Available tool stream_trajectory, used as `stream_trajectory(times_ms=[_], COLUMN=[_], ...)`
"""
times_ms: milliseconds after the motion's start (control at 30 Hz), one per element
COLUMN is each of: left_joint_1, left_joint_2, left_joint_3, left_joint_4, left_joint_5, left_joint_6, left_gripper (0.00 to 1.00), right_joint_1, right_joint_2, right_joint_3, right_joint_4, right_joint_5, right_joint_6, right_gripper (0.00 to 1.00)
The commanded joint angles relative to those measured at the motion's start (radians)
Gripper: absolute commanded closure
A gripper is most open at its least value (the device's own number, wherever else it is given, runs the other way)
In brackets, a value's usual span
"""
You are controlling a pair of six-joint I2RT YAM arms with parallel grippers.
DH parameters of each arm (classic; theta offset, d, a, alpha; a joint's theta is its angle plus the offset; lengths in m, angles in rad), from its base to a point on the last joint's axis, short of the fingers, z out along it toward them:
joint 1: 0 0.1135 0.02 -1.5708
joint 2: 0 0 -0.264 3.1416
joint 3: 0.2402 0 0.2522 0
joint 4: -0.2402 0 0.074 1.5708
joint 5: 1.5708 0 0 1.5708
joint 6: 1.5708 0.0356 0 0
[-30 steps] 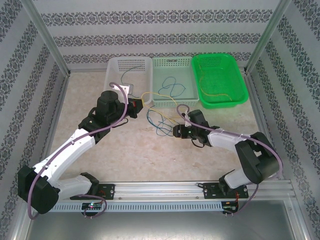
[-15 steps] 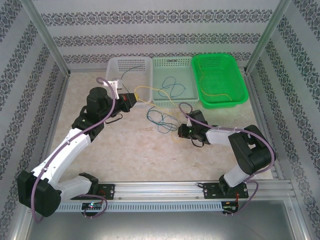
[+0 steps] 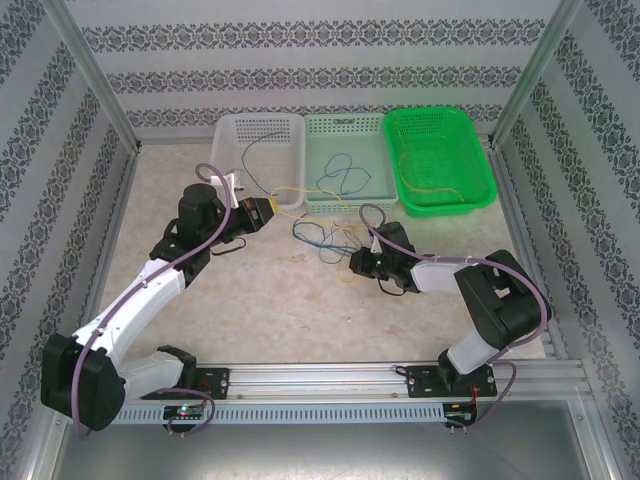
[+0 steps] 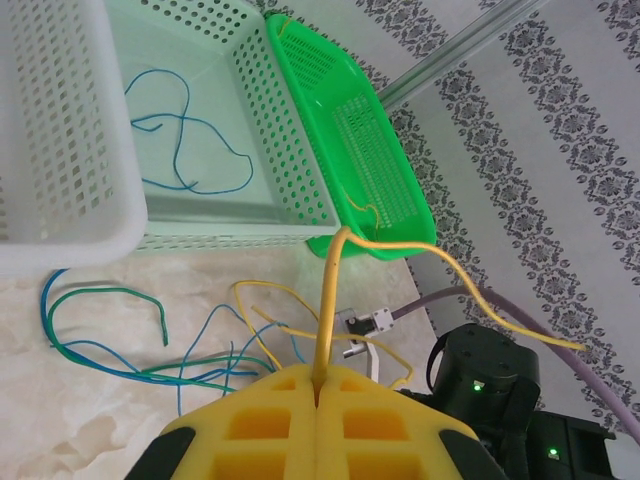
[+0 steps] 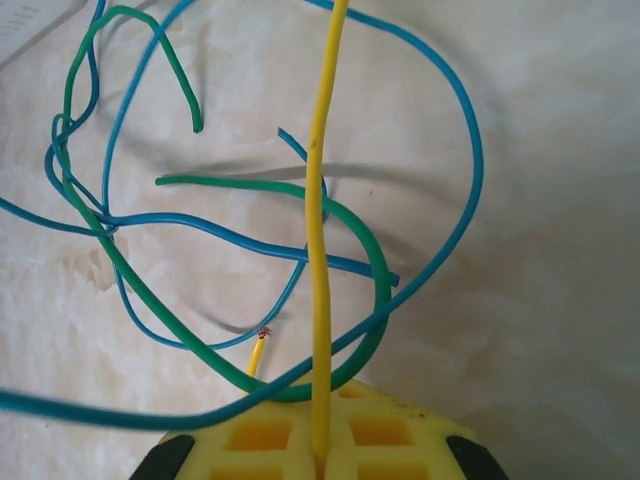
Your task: Untangle the cables
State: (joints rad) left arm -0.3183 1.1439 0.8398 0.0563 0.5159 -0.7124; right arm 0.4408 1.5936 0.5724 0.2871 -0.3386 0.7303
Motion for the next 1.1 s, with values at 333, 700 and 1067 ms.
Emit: stream_trajectory(times_ms=[333, 700, 1067], left_joint_1=[-0.002, -0.022, -0.011], left_joint_2=[0.026, 0.018, -0.075], left_joint_3=[-0.022, -0.008, 0.047], left_joint_4=[-0.027, 0.008, -0.004], left_joint_5=[0.03, 0.134, 0.121], left_joint_6=[0.063, 0.101, 0.067], left_gripper=[0.96, 0.95, 0.94], right_joint_1=[-0.05, -0.114, -0.114], right_joint_2=[-0.123, -0.2, -0.202], right_joint_3=[-0.035, -0.087, -0.092], right_joint_4=[0.118, 0.092, -0.121], right_joint_5=[-0.083, -0.048, 0.113], right_joint_6=[0.144, 0.175, 0.074], right_gripper=[1.0, 1.0, 1.0])
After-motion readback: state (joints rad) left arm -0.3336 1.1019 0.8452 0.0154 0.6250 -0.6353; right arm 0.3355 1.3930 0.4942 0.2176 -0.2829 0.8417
